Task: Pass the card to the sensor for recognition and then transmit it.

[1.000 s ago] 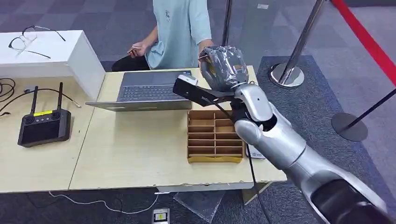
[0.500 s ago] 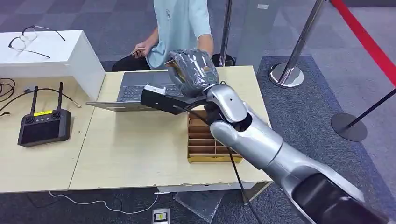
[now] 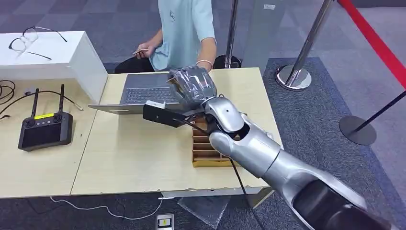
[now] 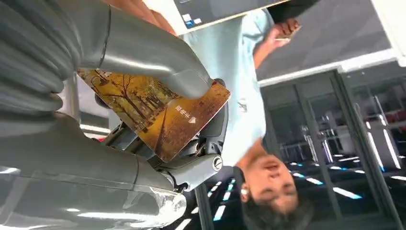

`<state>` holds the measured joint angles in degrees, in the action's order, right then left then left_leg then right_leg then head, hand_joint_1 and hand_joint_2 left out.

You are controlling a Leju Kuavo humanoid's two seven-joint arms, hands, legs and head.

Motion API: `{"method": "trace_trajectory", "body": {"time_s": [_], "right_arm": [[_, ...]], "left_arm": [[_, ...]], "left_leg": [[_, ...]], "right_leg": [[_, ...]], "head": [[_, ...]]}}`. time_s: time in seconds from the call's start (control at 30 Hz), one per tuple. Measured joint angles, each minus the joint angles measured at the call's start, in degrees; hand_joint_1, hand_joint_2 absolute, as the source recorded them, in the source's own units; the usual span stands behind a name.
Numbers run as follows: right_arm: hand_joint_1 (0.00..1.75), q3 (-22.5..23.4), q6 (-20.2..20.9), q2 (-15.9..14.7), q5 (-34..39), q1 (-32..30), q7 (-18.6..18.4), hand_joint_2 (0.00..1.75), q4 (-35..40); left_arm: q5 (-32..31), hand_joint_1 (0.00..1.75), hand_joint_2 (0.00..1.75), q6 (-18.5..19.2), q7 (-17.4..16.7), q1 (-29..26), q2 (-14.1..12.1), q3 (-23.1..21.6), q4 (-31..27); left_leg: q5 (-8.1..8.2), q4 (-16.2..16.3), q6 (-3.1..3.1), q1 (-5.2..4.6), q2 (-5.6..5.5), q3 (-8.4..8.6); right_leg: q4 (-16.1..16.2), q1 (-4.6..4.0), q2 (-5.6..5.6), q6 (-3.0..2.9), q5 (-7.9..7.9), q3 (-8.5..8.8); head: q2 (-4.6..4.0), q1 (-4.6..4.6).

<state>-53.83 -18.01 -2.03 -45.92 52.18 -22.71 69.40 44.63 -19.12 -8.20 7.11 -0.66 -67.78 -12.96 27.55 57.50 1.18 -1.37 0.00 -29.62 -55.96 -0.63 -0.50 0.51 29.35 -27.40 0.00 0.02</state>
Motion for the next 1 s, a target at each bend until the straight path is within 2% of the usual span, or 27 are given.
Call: {"method": "trace_trajectory", "body": {"time_s": [0.1,0.13,0.17,0.2,0.5,0.73,1.0], "right_arm": [[1.71,0.00,-0.81,-0.44,-0.13,-0.13,-0.46,1.75,-1.25],[1.48,0.02,-0.96,-0.61,-0.11,-0.15,-0.48,1.75,-1.56],[0.68,0.02,-1.03,-0.76,-0.07,-0.16,-0.48,1.75,-1.84],[0.00,0.02,-1.12,-0.92,-0.07,-0.17,-0.46,1.75,-2.19],[0.00,-0.02,-1.33,-1.62,0.13,-1.65,-0.44,1.75,-4.59],[0.00,0.04,-2.98,-1.92,-0.46,-2.08,-0.39,1.75,-5.23],[0.00,0.41,-4.70,-2.01,-2.32,-2.59,-1.33,1.75,-1.25]], "left_arm": [[-0.07,0.00,0.00,0.00,-0.20,-0.02,0.00,0.00,0.00],[-0.07,0.00,0.00,0.00,-0.20,-0.03,0.00,0.00,0.00],[-0.07,0.00,0.00,0.00,-0.20,-0.03,0.00,0.00,0.00],[-0.07,0.00,0.00,0.00,-0.20,-0.03,0.00,-0.02,0.00],[-0.05,0.00,0.00,0.00,-0.28,-0.05,0.02,-0.02,0.00],[0.13,0.00,0.00,-0.09,-0.22,-0.07,0.02,-0.02,0.00],[0.94,0.00,0.00,-0.09,-0.96,-0.13,0.02,0.00,0.00]], "left_leg": [[0.00,0.00,0.00,0.00,0.00,0.00],[0.00,0.00,0.00,0.00,0.00,0.00],[0.00,0.00,0.00,0.00,0.00,0.01],[0.00,0.00,0.00,0.00,0.00,0.01],[0.00,0.00,0.00,0.01,0.00,0.00],[-0.01,0.02,-0.01,0.00,0.00,0.00],[-0.01,0.01,-0.01,0.01,0.01,0.01]], "right_leg": [[0.00,0.00,0.00,0.00,0.00,0.00],[0.00,0.00,0.00,0.00,0.00,0.00],[0.00,0.00,0.00,0.00,0.00,0.00],[0.00,0.00,0.00,0.00,0.00,0.00],[0.00,-0.01,0.00,0.00,0.00,0.00],[0.00,0.00,0.00,0.00,0.00,0.00],[0.00,-0.01,0.00,0.00,0.00,-0.01]], "head": [[0.00,0.00],[0.00,0.00],[0.00,-0.02],[0.00,0.00],[0.00,0.00],[0.00,0.00],[0.00,0.00]]}}
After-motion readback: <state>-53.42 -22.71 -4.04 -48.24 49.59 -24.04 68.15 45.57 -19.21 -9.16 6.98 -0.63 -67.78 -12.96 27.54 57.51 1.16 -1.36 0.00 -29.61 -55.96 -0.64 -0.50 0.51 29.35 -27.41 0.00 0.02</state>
